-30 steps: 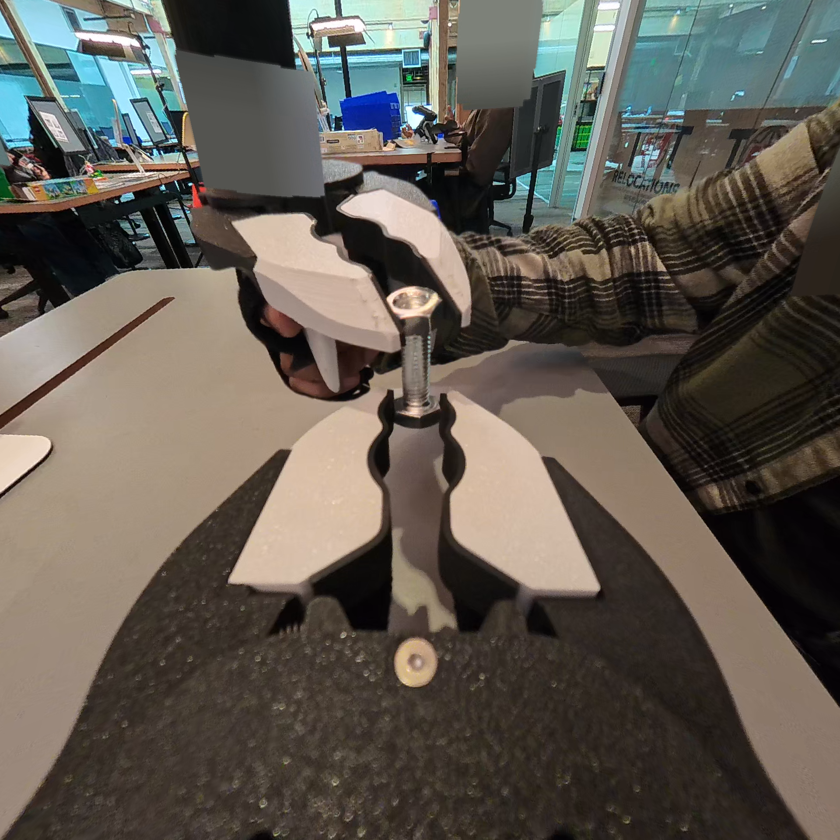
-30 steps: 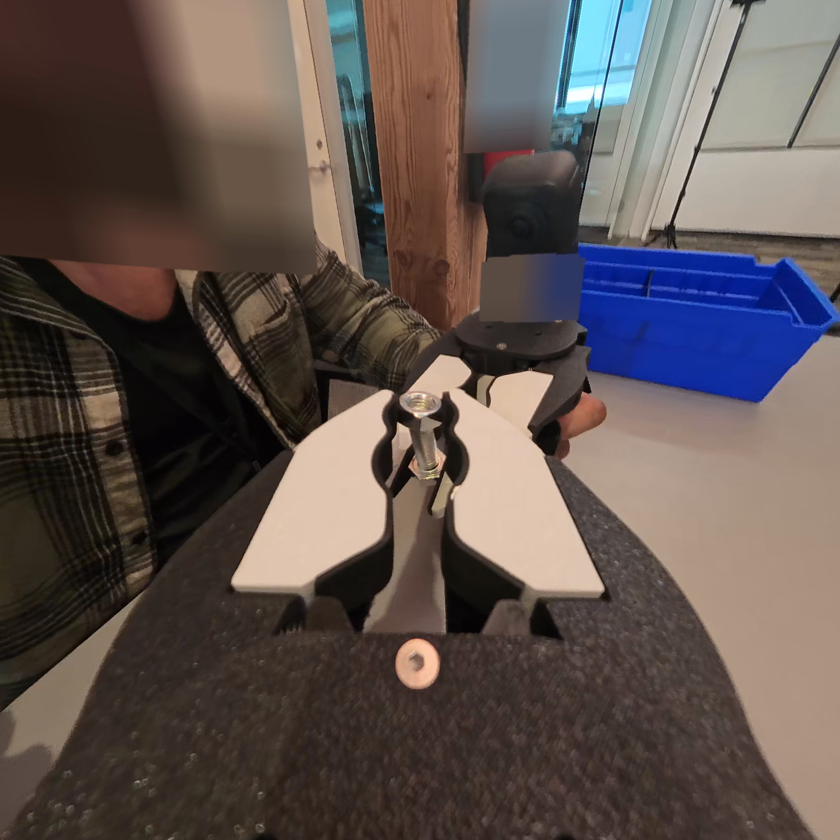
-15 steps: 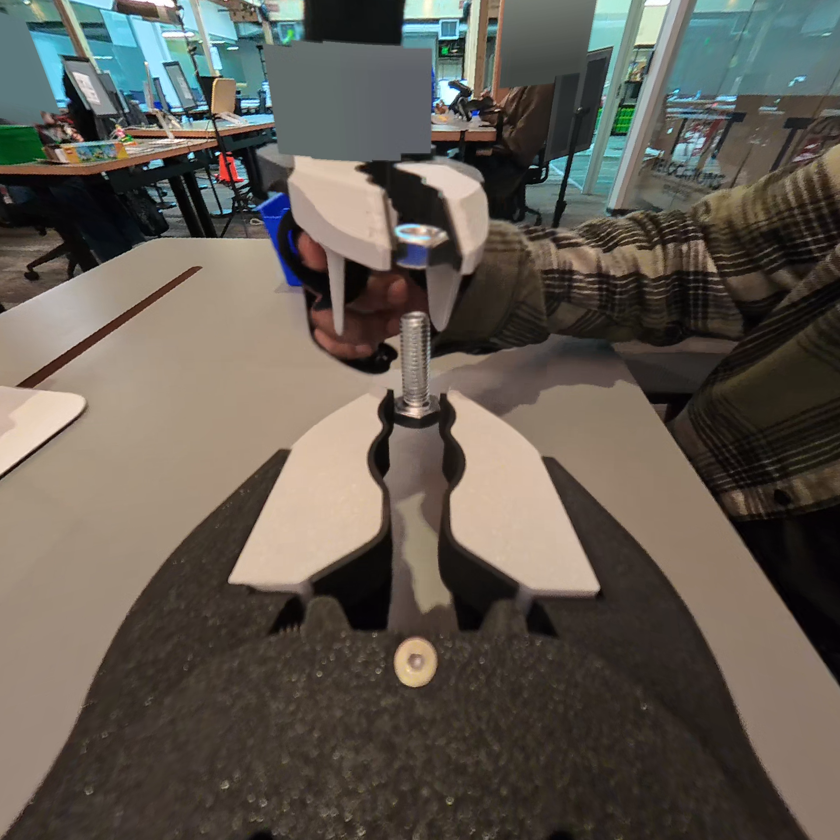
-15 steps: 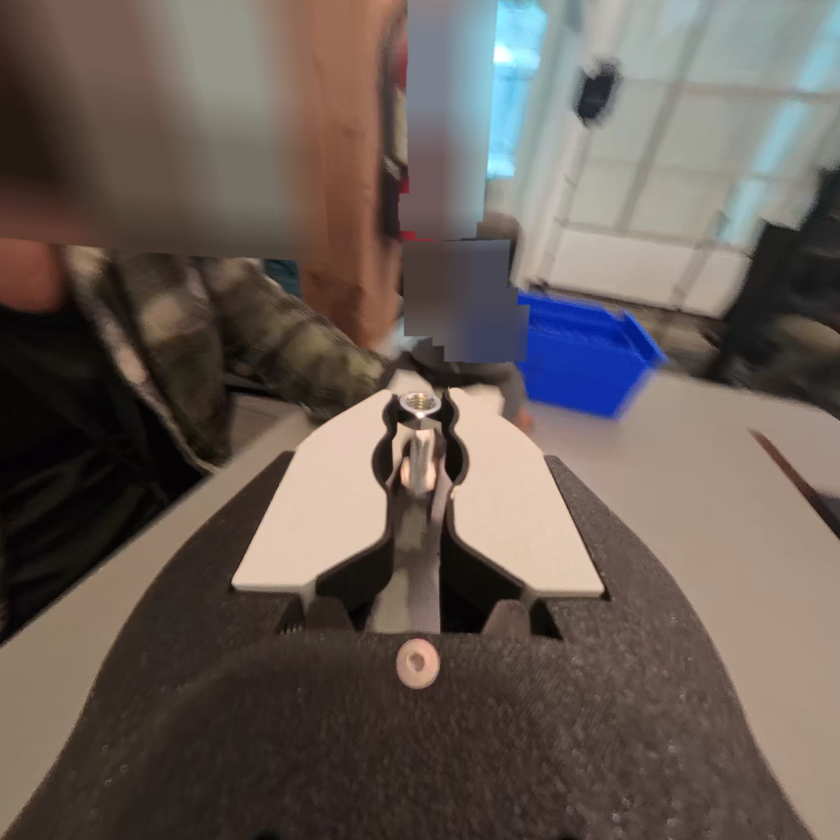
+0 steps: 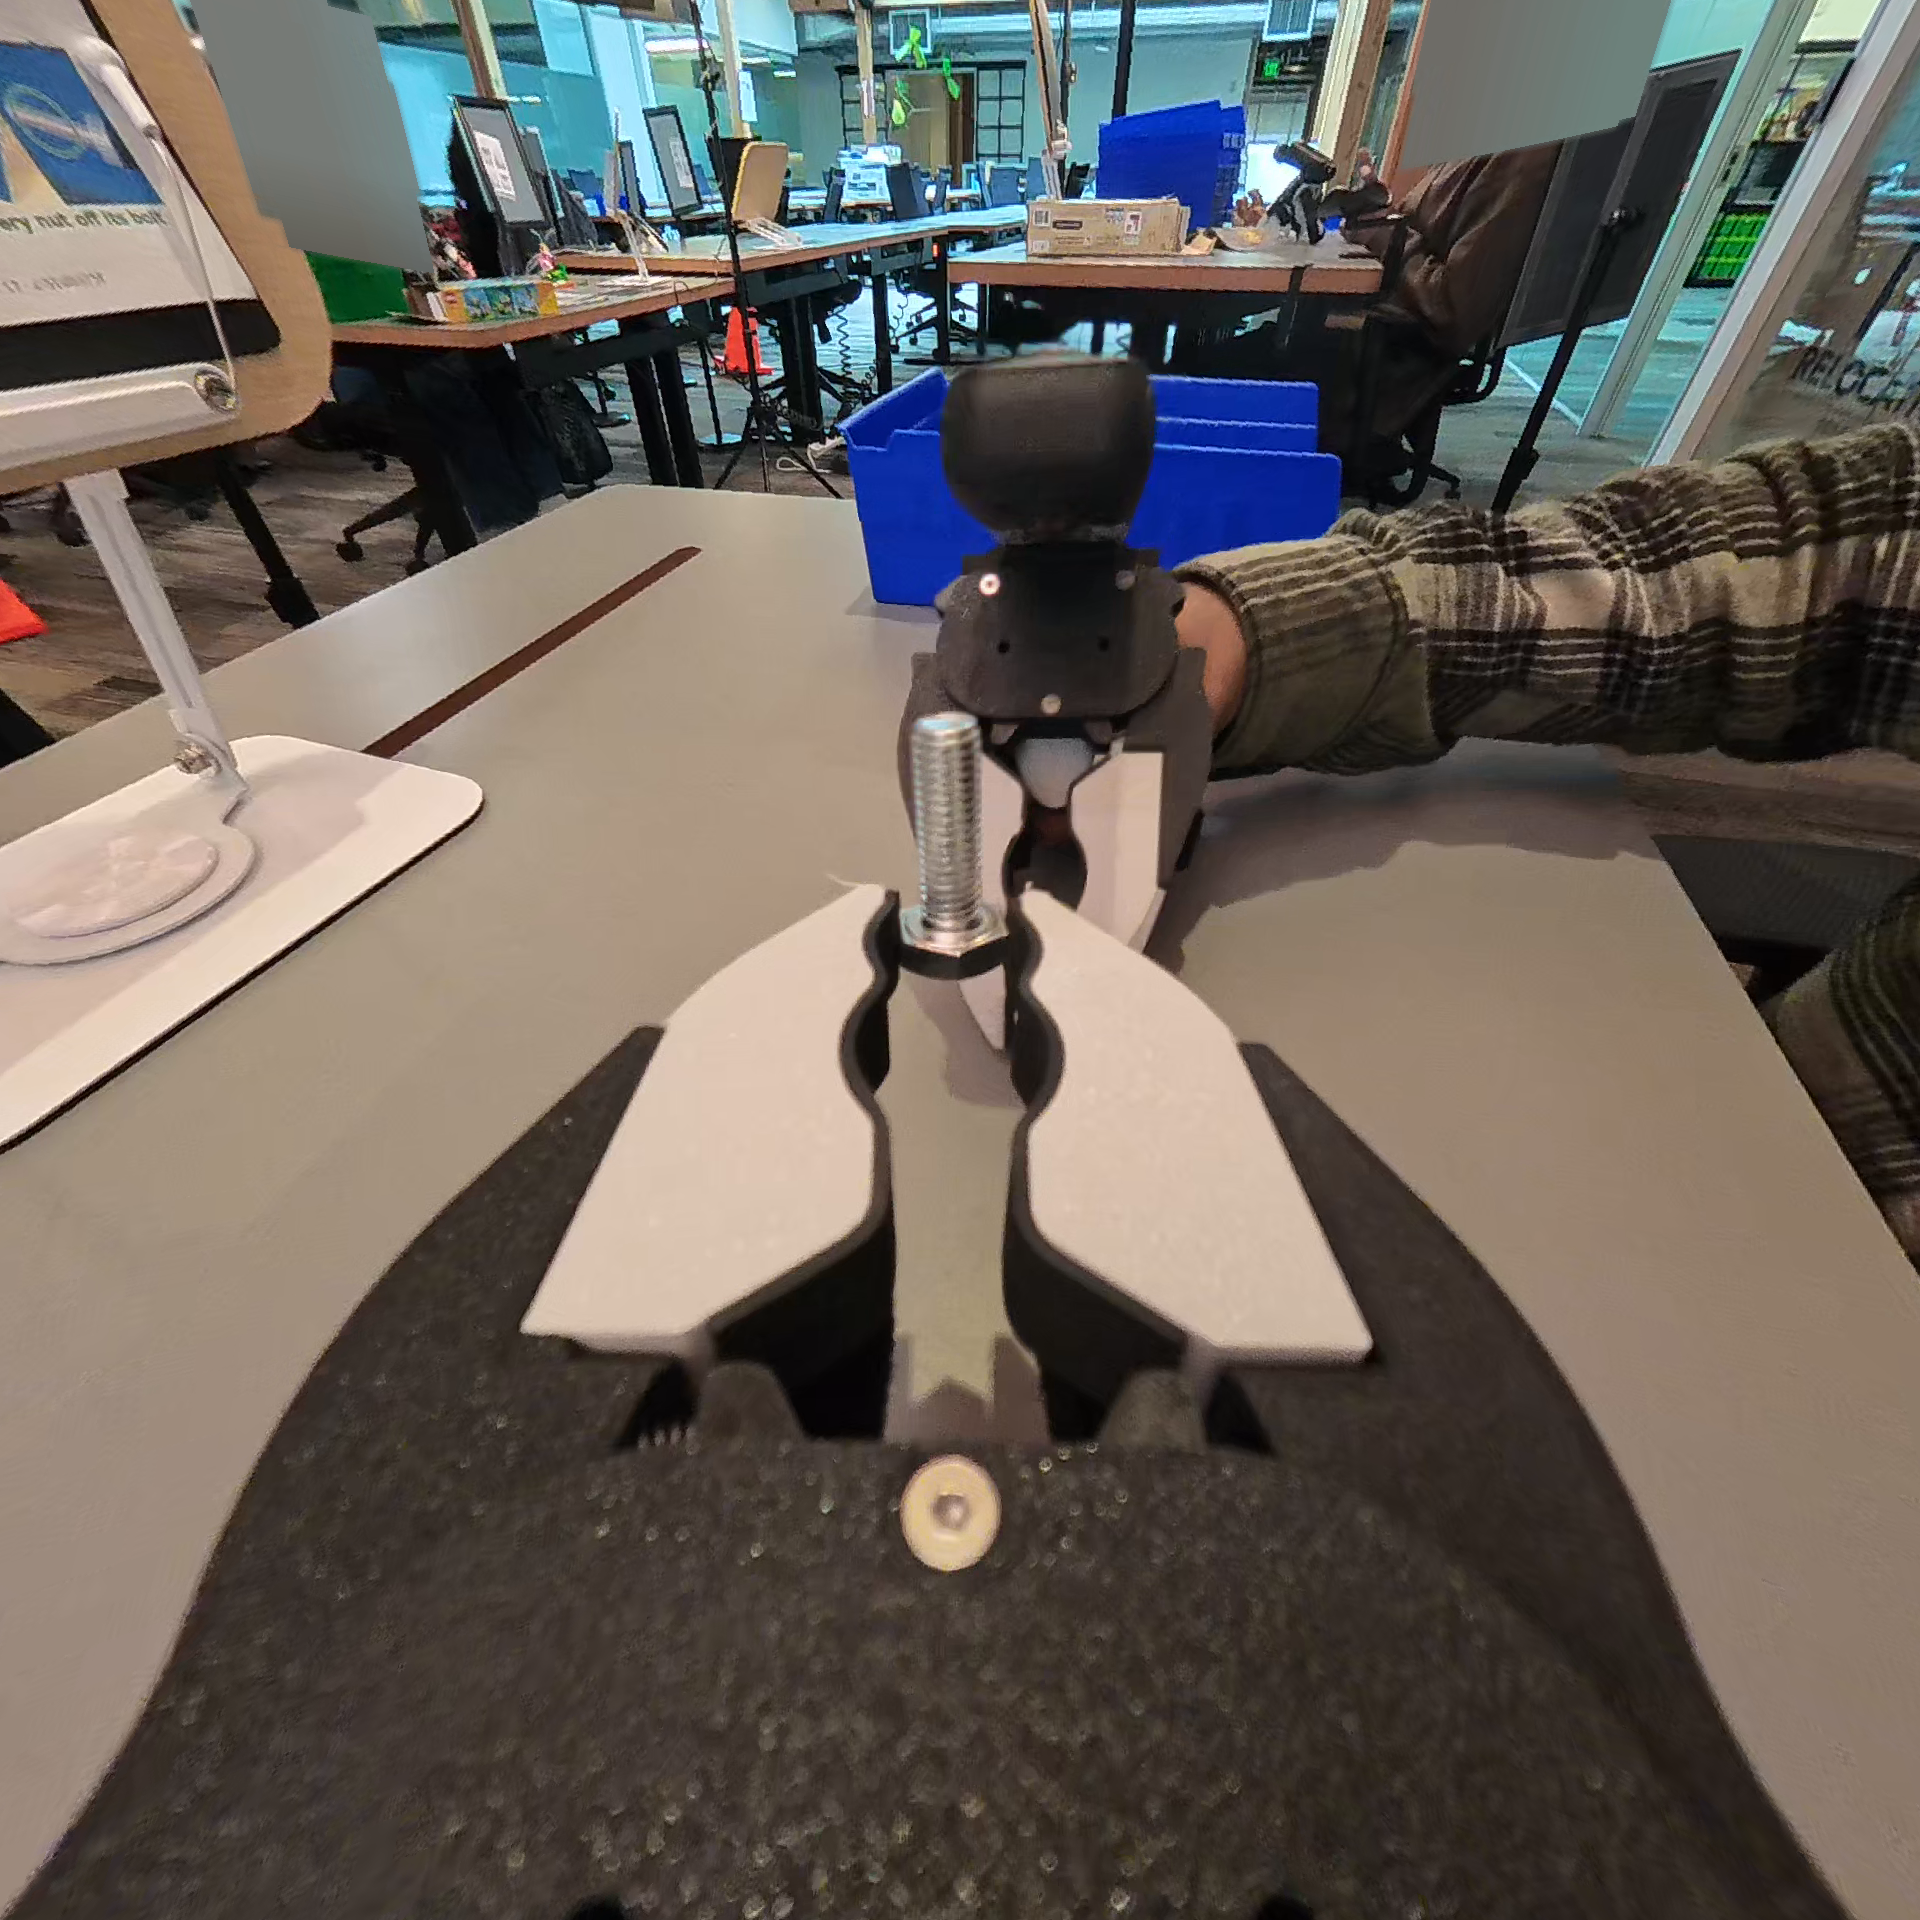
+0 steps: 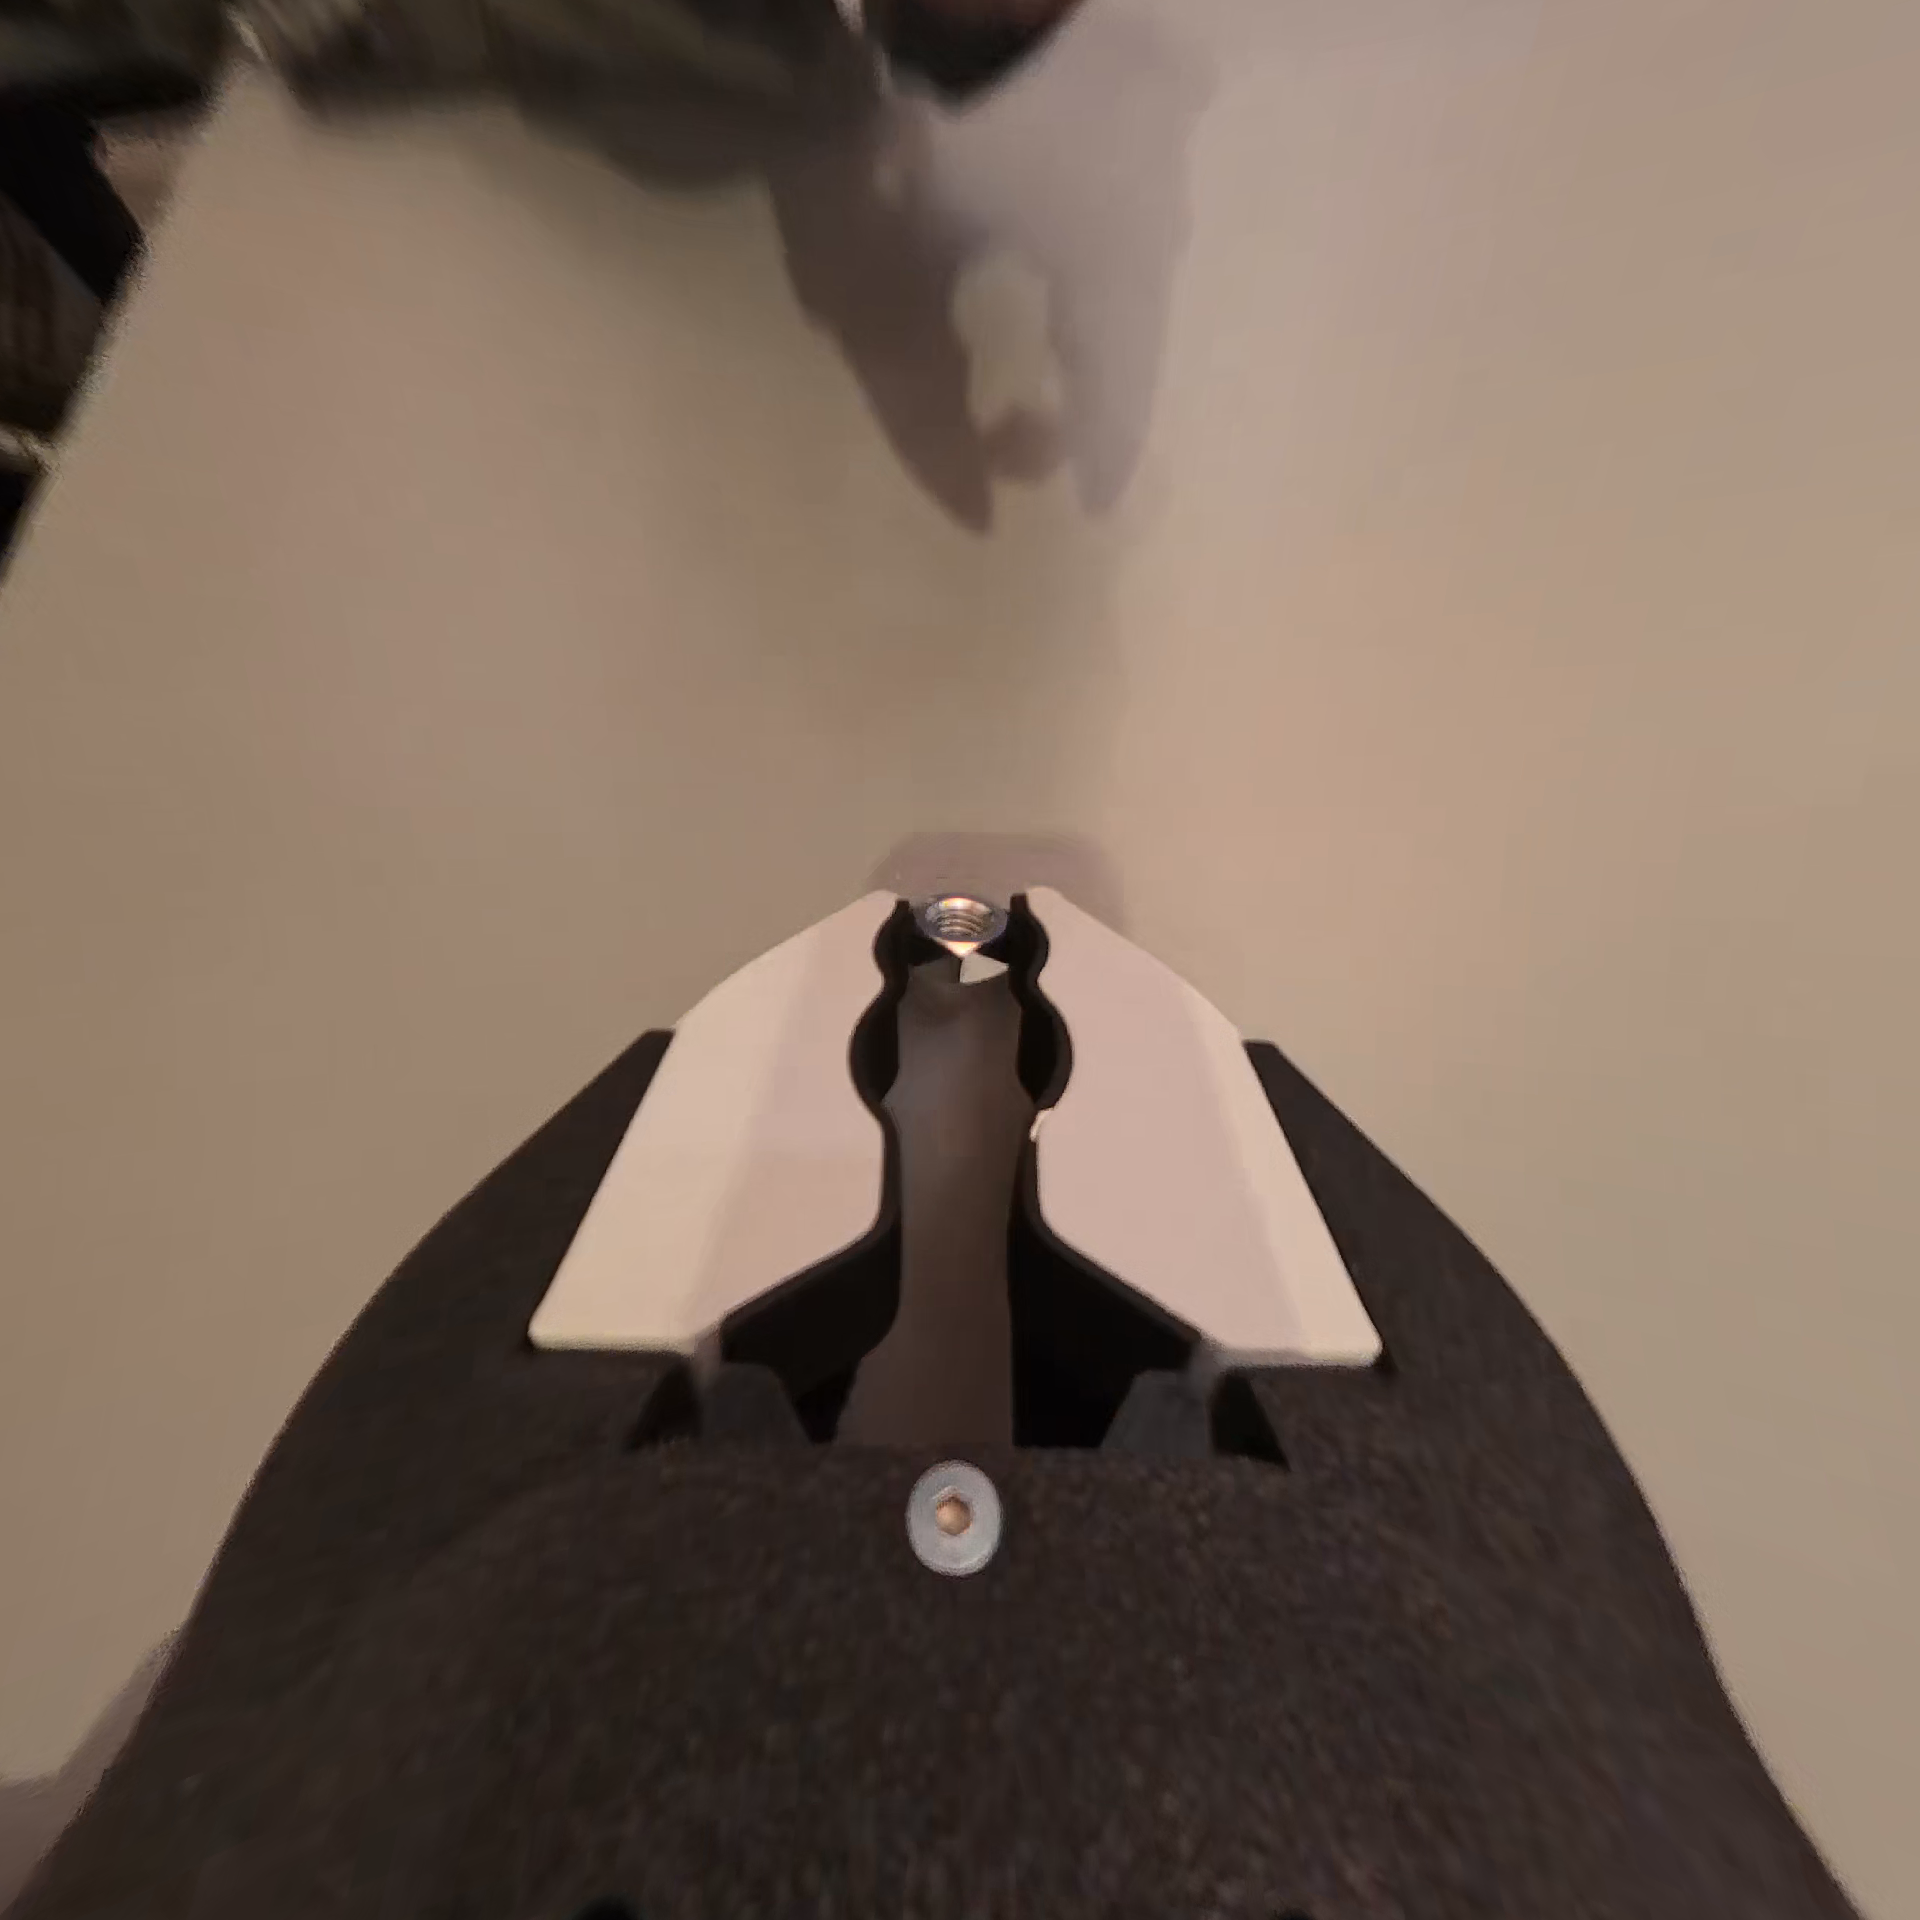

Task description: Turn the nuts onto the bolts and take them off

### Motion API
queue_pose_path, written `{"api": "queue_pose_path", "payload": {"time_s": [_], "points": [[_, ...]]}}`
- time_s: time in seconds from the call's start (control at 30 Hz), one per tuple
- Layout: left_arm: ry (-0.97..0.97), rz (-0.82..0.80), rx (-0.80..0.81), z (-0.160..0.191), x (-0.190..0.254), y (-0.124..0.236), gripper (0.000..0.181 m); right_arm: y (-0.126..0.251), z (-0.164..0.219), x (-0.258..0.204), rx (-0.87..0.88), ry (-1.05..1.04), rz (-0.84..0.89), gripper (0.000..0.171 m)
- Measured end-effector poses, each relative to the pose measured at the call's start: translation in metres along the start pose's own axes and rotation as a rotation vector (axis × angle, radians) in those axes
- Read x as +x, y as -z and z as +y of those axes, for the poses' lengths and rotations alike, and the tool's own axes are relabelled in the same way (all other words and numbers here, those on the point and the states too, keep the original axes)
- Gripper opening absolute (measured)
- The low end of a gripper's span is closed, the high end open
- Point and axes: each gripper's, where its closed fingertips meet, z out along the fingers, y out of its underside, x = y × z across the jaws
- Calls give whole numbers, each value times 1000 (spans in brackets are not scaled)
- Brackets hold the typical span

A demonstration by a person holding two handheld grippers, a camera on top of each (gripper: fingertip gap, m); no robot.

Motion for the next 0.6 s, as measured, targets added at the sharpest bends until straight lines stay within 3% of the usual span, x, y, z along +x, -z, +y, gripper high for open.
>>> {"api": "queue_pose_path", "payload": {"time_s": [0.43,0.6], "points": [[-9,19,-4,0,5,-2,18,3,9,-1,-37,-9,-8,24],[-7,20,5,-2,5,-1,18,8,14,2,-47,-19,54,39]]}}
